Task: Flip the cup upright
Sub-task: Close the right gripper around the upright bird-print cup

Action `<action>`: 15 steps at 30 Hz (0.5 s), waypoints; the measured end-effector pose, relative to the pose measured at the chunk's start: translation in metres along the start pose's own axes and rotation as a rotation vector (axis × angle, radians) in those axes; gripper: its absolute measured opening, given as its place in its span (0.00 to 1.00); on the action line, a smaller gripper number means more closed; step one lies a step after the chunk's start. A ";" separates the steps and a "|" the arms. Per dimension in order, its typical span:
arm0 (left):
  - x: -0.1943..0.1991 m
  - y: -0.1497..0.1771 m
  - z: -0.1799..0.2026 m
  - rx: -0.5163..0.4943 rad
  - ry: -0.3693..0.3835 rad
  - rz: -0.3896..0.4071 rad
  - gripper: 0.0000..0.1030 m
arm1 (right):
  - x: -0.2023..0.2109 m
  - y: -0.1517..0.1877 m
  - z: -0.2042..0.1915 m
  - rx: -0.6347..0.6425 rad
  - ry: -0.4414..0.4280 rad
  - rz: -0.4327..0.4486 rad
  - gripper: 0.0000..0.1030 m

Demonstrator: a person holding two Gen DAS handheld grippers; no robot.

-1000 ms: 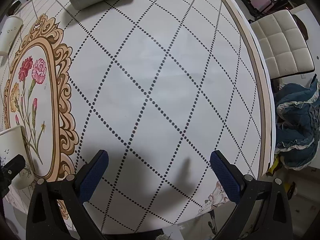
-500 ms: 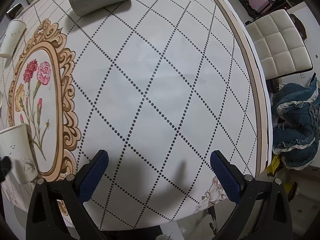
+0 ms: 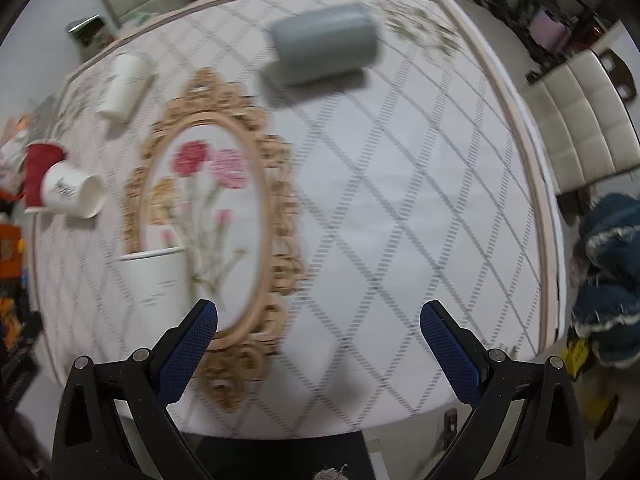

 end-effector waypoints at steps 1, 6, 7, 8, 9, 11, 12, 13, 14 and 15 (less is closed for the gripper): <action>-0.004 0.003 -0.005 0.006 -0.004 -0.007 0.97 | 0.003 0.000 -0.011 0.018 -0.004 0.003 0.99; -0.031 0.011 -0.023 0.024 -0.029 -0.042 0.97 | 0.004 0.002 -0.060 0.103 -0.017 0.002 0.93; -0.034 0.012 -0.026 0.026 -0.032 -0.047 0.97 | 0.003 0.003 -0.069 0.117 -0.016 0.000 0.92; -0.037 0.013 -0.029 0.027 -0.035 -0.053 0.97 | 0.002 0.003 -0.077 0.128 -0.016 -0.002 0.92; -0.041 0.013 -0.033 0.029 -0.035 -0.060 0.97 | 0.000 0.003 -0.085 0.137 -0.014 -0.004 0.91; -0.046 0.014 -0.037 0.034 -0.035 -0.068 0.97 | -0.006 0.004 -0.096 0.151 -0.009 -0.009 0.90; -0.049 0.014 -0.039 0.036 -0.034 -0.072 0.97 | -0.009 0.003 -0.102 0.156 -0.006 -0.014 0.89; -0.051 0.014 -0.041 0.036 -0.033 -0.075 0.97 | -0.012 0.003 -0.107 0.161 -0.006 -0.021 0.88; -0.052 0.014 -0.041 0.042 -0.042 -0.083 0.97 | -0.015 0.003 -0.111 0.165 -0.007 -0.026 0.88; -0.054 0.014 -0.042 0.041 -0.039 -0.086 0.97 | -0.020 0.002 -0.116 0.166 -0.008 -0.035 0.87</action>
Point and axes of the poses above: each gripper's, at about its wrist camera, not at the fingertips, and x roughly against the way its jaws point, z to its right, y to its underside, the point moved 1 cm from there along -x, roughly the way its jaws point, and after that the axes turned 8 degrees about y, right-handed, at the moved point
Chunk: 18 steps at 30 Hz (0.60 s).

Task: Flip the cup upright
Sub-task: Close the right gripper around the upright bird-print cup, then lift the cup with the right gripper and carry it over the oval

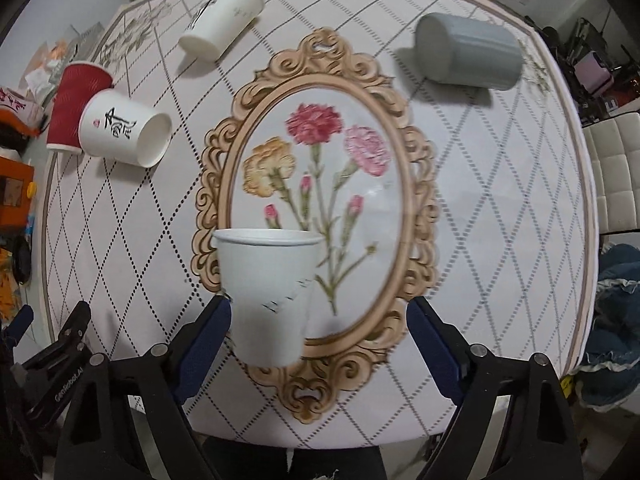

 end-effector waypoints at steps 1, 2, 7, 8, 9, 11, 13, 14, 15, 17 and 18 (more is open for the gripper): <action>-0.002 0.000 0.000 -0.002 0.002 -0.003 0.97 | -0.003 -0.001 -0.002 0.001 -0.001 -0.008 0.86; -0.003 -0.001 0.000 -0.005 0.005 -0.005 0.97 | -0.007 -0.002 -0.006 0.002 -0.003 -0.017 0.85; -0.011 -0.004 0.003 -0.016 0.007 -0.028 0.97 | -0.029 -0.005 -0.016 -0.020 -0.061 -0.088 0.69; -0.012 -0.004 0.004 -0.019 0.008 -0.033 0.97 | -0.033 -0.004 -0.017 -0.028 -0.071 -0.102 0.65; -0.013 -0.004 0.004 -0.021 0.011 -0.036 0.97 | -0.037 -0.004 -0.018 -0.029 -0.070 -0.113 0.61; -0.014 -0.004 0.005 -0.028 0.020 -0.043 0.97 | -0.036 -0.004 -0.019 -0.034 -0.068 -0.101 0.61; -0.015 -0.004 0.007 -0.033 0.026 -0.048 0.97 | -0.036 -0.003 -0.020 -0.038 -0.061 -0.097 0.61; -0.015 -0.005 0.007 -0.034 0.030 -0.050 0.97 | -0.036 -0.003 -0.021 -0.042 -0.054 -0.093 0.61; -0.015 -0.005 0.008 -0.037 0.036 -0.051 0.97 | -0.036 -0.002 -0.021 -0.046 -0.059 -0.092 0.60; -0.014 -0.007 0.010 -0.042 0.044 -0.050 0.97 | -0.036 -0.001 -0.018 -0.063 -0.070 -0.089 0.60; -0.014 -0.009 0.011 -0.045 0.052 -0.048 0.97 | -0.035 -0.001 -0.015 -0.073 -0.074 -0.085 0.60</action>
Point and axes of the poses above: each gripper's, at about its wrist camera, not at the fingertips, and x roughly against the way its jaws point, z to its right, y to its underside, the point moved 1 cm from there along -x, roughly the way its jaws point, and after that the axes turned 8 degrees about y, right-handed, at the moved point
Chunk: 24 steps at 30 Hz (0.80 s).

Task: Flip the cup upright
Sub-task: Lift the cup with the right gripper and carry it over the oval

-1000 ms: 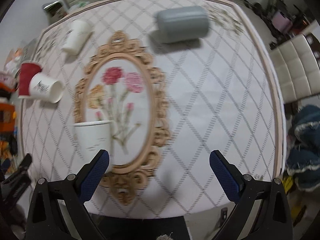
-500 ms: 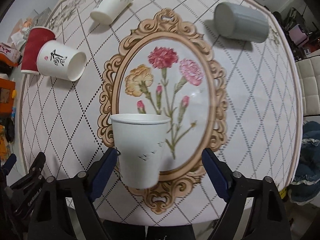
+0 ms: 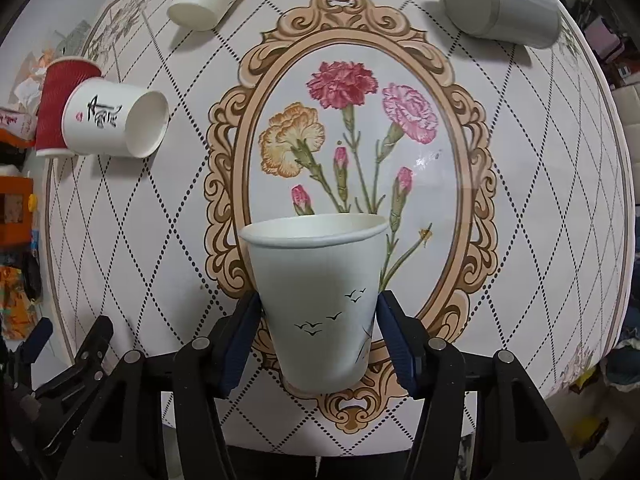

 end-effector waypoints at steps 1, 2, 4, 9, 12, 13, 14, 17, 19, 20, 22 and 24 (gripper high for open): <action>0.001 -0.002 0.002 -0.004 0.014 0.001 0.97 | 0.002 0.000 0.003 -0.011 -0.008 0.008 0.60; 0.001 -0.003 0.003 -0.007 0.028 -0.001 1.00 | 0.004 0.001 0.006 -0.022 -0.019 0.018 0.60; 0.002 -0.005 0.006 -0.011 0.054 -0.005 1.00 | 0.009 0.001 0.011 -0.040 -0.032 0.040 0.59; -0.002 -0.013 0.013 0.005 0.097 -0.023 1.00 | 0.030 0.005 0.024 -0.086 -0.082 0.140 0.59; -0.009 -0.020 0.015 0.045 0.105 -0.070 1.00 | 0.044 0.000 0.028 -0.112 -0.092 0.249 0.59; -0.013 -0.022 0.014 0.063 0.108 -0.089 1.00 | 0.049 -0.005 0.029 -0.120 -0.092 0.288 0.59; -0.017 -0.025 0.014 0.079 0.115 -0.104 1.00 | 0.050 -0.005 0.030 -0.127 -0.090 0.324 0.59; -0.027 -0.031 0.016 0.093 0.114 -0.139 1.00 | 0.049 -0.020 0.026 -0.155 -0.069 0.448 0.59; -0.033 -0.034 0.017 0.091 0.095 -0.138 1.00 | 0.042 -0.024 0.021 -0.172 -0.043 0.525 0.59; -0.034 -0.035 0.018 0.085 0.081 -0.132 1.00 | 0.039 -0.025 0.021 -0.180 -0.039 0.557 0.59; -0.038 -0.036 0.021 0.056 0.040 -0.112 1.00 | 0.035 -0.026 0.020 -0.201 -0.030 0.626 0.59; -0.041 -0.035 0.025 0.019 -0.008 -0.090 1.00 | 0.031 -0.024 0.017 -0.207 -0.024 0.694 0.59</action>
Point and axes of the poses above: each gripper's, at about its wrist camera, not at the fingertips, and x roughly against the way its jaws point, z to its right, y to its underside, the point moved 1 cm from there along -x, roughly the way its jaws point, and after that the axes turned 8 degrees about y, right-handed, at the moved point
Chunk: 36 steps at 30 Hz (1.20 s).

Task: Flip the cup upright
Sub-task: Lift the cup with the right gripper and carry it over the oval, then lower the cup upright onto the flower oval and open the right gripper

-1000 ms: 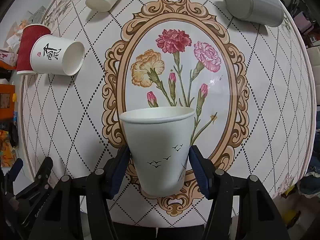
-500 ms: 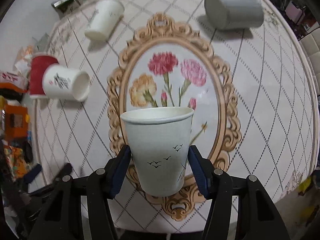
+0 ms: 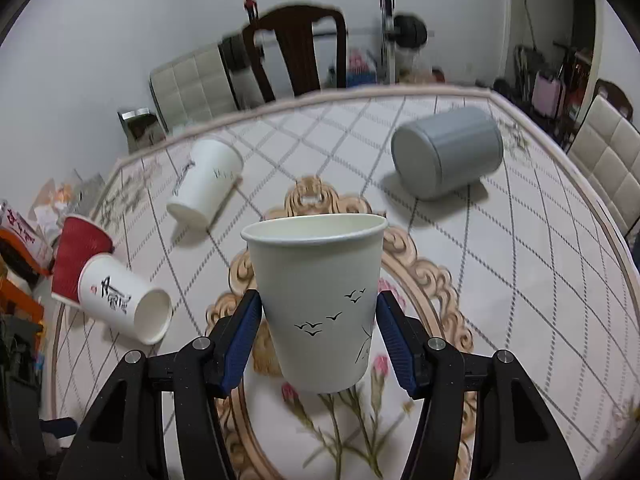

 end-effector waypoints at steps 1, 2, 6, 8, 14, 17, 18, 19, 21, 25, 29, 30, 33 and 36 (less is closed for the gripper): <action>-0.001 0.000 0.005 -0.021 -0.025 0.007 1.00 | 0.000 0.003 -0.001 0.008 0.007 0.016 0.59; -0.002 0.002 0.007 -0.034 -0.040 0.012 1.00 | -0.001 0.008 -0.002 0.018 0.011 0.033 0.59; -0.002 0.013 0.018 -0.073 -0.051 0.031 1.00 | 0.003 0.026 -0.007 0.084 0.016 0.075 0.60; 0.000 0.025 0.022 -0.090 -0.050 0.036 1.00 | 0.008 0.033 -0.006 0.099 0.019 0.071 0.60; 0.020 0.037 0.020 -0.127 0.004 0.070 1.00 | 0.018 0.055 0.002 0.108 0.027 0.024 0.61; 0.031 0.039 0.017 -0.138 0.024 0.099 1.00 | 0.025 0.065 0.009 0.117 0.048 -0.006 0.69; 0.032 0.038 0.014 -0.140 0.008 0.095 1.00 | 0.030 0.067 0.013 0.112 0.055 -0.016 0.71; 0.037 0.039 0.013 -0.143 0.011 0.105 1.00 | 0.034 0.068 0.016 0.109 0.064 -0.021 0.75; 0.049 0.044 0.015 -0.143 0.022 0.126 1.00 | 0.047 0.067 0.025 0.101 0.080 -0.022 0.80; 0.077 0.053 0.016 -0.120 0.056 0.173 1.00 | 0.077 0.058 0.034 0.126 0.124 -0.018 0.88; 0.116 0.069 0.017 -0.103 0.090 0.236 1.00 | 0.113 0.044 0.042 0.163 0.154 -0.011 0.96; 0.127 0.074 0.017 -0.100 0.098 0.254 1.00 | 0.123 0.040 0.044 0.172 0.159 -0.007 0.98; 0.165 0.094 0.017 -0.097 0.110 0.314 1.00 | 0.161 0.030 0.055 0.188 0.173 0.007 0.99; 0.200 0.117 0.015 -0.103 0.137 0.380 1.00 | 0.197 0.021 0.066 0.199 0.173 0.020 1.00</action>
Point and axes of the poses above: each gripper's, at about its wrist camera, not at the fingertips, and x roughly against the way its jaws point, z to its right, y to its underside, the point moved 1 cm from there along -x, roughly the way its jaws point, and after that the axes turned 8 degrees about y, right-handed, at the moved point
